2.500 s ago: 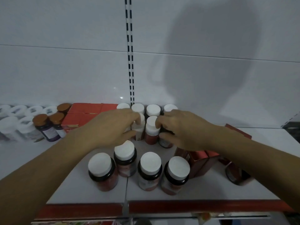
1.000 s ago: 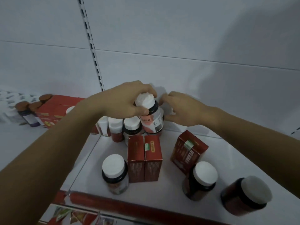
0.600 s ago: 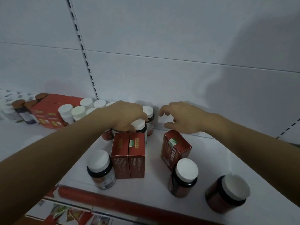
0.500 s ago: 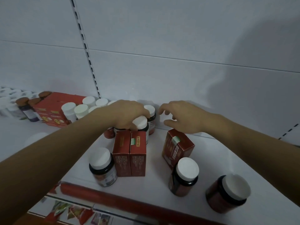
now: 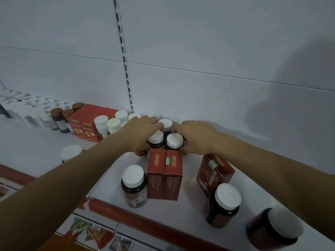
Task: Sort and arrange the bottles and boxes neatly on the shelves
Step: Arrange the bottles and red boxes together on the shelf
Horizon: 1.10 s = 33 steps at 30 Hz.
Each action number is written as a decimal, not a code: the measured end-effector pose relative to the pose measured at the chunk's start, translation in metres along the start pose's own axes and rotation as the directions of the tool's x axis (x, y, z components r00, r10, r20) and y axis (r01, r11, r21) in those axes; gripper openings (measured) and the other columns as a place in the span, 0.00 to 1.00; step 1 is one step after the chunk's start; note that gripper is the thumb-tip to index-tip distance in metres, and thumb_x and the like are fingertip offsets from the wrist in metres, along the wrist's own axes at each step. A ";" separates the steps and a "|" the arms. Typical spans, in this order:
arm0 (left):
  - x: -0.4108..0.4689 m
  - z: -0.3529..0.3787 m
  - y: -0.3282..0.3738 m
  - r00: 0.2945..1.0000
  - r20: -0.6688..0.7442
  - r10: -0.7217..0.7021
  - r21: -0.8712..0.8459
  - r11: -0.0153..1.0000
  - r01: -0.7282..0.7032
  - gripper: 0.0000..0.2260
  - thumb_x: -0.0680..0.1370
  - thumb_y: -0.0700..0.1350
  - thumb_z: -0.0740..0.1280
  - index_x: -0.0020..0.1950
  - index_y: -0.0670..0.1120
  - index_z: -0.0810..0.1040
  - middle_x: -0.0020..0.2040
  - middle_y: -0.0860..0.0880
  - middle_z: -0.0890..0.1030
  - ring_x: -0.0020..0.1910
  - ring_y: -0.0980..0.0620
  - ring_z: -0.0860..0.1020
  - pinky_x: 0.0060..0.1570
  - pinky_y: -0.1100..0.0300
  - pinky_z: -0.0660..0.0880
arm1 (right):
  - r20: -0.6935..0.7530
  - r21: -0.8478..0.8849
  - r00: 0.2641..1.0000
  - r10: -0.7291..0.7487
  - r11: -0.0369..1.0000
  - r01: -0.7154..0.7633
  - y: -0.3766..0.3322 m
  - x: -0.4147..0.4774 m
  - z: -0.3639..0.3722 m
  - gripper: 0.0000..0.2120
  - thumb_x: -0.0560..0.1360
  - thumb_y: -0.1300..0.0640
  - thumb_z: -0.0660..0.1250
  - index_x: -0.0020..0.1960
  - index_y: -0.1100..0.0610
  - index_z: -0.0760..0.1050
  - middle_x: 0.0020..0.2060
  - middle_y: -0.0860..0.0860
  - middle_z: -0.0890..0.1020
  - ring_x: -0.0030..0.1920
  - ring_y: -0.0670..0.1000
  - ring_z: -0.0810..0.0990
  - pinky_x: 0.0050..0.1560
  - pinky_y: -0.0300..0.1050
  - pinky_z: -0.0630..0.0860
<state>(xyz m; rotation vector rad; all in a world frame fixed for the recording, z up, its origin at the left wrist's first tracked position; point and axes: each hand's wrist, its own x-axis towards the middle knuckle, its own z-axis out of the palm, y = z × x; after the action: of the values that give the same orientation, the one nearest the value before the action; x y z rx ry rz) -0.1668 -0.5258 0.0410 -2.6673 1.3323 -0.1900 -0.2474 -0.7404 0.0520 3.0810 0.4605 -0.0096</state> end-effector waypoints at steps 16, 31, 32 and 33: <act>-0.028 0.007 -0.031 0.984 -0.066 -0.163 -0.241 0.960 0.142 0.31 0.67 0.53 0.80 0.66 0.53 0.73 0.60 0.52 0.75 0.56 0.50 0.75 0.52 0.51 0.76 | 0.029 0.176 0.998 0.057 0.982 -0.062 0.015 -0.009 -0.005 0.31 0.71 0.39 0.75 0.68 0.47 0.68 0.53 0.49 0.80 0.53 0.53 0.77 0.54 0.55 0.77; -0.056 0.045 -0.022 0.950 0.265 -0.165 -0.401 0.877 0.265 0.10 0.81 0.47 0.66 0.57 0.43 0.83 0.56 0.47 0.84 0.52 0.49 0.82 0.53 0.56 0.77 | -0.082 0.211 0.991 -0.109 0.969 0.125 -0.012 -0.018 -0.025 0.15 0.78 0.42 0.67 0.62 0.45 0.73 0.49 0.44 0.79 0.43 0.41 0.74 0.47 0.47 0.75; -0.061 0.046 -0.023 0.951 0.240 -0.194 -0.409 0.869 0.280 0.11 0.82 0.46 0.66 0.59 0.43 0.82 0.58 0.48 0.84 0.53 0.50 0.82 0.53 0.59 0.76 | -0.096 0.202 0.987 -0.130 0.968 0.147 -0.015 -0.017 -0.025 0.14 0.78 0.42 0.66 0.62 0.45 0.73 0.49 0.43 0.79 0.43 0.40 0.74 0.46 0.46 0.74; -0.066 0.047 -0.023 0.951 0.211 -0.227 -0.416 0.859 0.298 0.11 0.82 0.45 0.66 0.61 0.43 0.82 0.59 0.49 0.84 0.53 0.51 0.81 0.53 0.60 0.75 | -0.106 0.191 0.983 -0.148 0.967 0.166 -0.017 -0.016 -0.025 0.14 0.79 0.42 0.66 0.62 0.45 0.73 0.49 0.43 0.79 0.43 0.41 0.74 0.46 0.45 0.74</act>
<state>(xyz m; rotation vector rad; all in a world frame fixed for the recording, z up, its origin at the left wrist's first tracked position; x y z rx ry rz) -0.1799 -0.4553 -0.0031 -3.1589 1.0575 0.3315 -0.2679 -0.7284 0.0771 3.2404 0.7524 0.0868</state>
